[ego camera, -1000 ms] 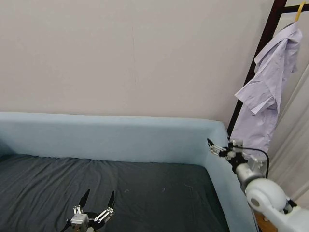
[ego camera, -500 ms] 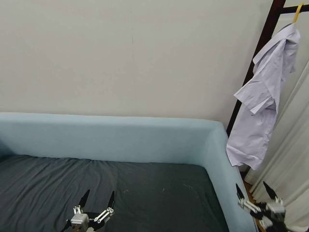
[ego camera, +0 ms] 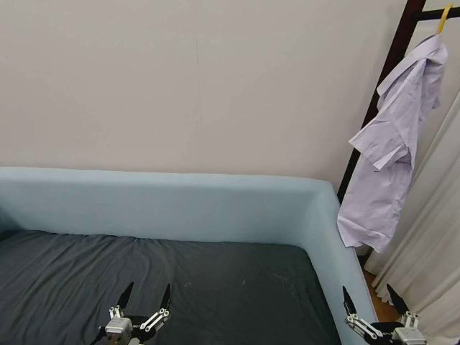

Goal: Pick up the clothes from the sofa and hang them on the clothes hanger.

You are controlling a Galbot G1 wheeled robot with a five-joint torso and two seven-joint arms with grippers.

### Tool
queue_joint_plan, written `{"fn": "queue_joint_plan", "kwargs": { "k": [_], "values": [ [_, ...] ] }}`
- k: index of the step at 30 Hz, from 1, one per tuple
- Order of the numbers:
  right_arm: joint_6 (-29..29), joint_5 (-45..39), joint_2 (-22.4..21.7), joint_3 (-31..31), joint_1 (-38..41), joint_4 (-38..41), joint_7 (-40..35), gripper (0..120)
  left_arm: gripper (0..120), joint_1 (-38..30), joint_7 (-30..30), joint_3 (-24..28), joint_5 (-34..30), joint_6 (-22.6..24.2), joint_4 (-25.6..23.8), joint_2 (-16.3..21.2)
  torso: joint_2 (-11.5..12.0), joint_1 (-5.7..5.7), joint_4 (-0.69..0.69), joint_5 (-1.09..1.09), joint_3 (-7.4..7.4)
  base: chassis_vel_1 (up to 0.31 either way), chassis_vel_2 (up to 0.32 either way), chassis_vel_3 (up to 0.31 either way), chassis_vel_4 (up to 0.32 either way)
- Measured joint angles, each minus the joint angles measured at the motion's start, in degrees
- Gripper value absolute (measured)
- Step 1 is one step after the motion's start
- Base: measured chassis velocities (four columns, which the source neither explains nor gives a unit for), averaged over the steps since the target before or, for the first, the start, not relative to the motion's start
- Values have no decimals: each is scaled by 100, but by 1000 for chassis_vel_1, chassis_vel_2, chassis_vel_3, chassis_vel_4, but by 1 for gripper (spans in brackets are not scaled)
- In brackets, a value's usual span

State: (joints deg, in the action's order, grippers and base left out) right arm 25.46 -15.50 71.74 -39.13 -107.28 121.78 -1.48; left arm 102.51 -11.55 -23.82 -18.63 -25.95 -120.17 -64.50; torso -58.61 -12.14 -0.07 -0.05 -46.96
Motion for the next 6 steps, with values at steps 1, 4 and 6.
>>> {"fn": "queue_joint_plan", "kwargs": {
  "k": [1,4,6],
  "values": [
    [0,0,0,0,0,0,0,100,100,0,0,0,0,0,0,0,0,0,0,0,0,0,0,0,0],
    [-14,-6,-8,8,15,0,-8,100,100,0,0,0,0,0,0,0,1,0,0,0,0,0,0,0,0],
    [-17,-11,-12,10,19,-1,-10,100,100,0,0,0,0,0,0,0,1,0,0,0,0,0,0,0,0]
  ]
}}
